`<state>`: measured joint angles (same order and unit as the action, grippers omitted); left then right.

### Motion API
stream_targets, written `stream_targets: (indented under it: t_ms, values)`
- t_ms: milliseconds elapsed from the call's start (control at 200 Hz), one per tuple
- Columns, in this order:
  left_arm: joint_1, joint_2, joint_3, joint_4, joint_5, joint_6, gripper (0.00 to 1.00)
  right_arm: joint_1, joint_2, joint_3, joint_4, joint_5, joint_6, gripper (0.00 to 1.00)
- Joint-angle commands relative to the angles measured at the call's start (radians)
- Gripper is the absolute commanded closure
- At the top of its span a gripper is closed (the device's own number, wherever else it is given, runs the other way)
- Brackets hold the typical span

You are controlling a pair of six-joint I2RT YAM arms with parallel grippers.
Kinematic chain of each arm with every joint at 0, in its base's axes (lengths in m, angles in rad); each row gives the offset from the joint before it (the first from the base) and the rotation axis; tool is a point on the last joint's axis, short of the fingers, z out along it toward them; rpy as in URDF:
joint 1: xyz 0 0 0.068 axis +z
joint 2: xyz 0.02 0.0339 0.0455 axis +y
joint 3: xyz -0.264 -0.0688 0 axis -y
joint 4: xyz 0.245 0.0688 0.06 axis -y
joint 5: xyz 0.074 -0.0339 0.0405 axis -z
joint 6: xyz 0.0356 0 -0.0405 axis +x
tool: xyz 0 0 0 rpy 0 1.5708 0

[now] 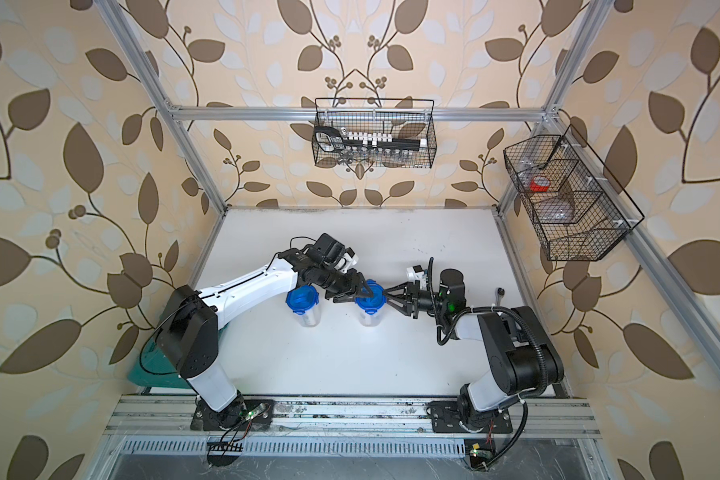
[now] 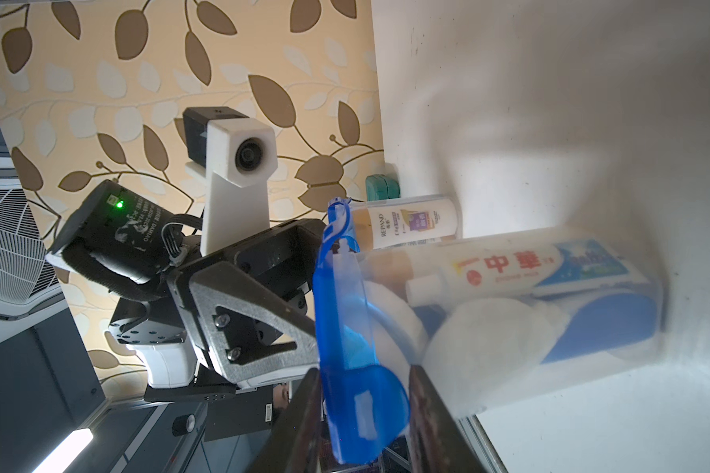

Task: Take out toiletry kits
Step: Unfasten the latch on the container.

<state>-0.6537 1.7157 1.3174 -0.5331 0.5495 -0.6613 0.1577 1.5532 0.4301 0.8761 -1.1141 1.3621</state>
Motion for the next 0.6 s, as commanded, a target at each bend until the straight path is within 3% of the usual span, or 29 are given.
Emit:
stream_targets:
  t_ms: [0,595]
  values:
    - [-0.006,0.027,-0.050,-0.143,-0.098,0.011,0.45,0.005,0.007,-0.018,0.053,-0.004,0.015,0.66]
    - [-0.008,0.032,-0.118,-0.217,-0.198,0.040,0.49,-0.035,-0.023,-0.046,0.146,-0.044,0.064,0.77]
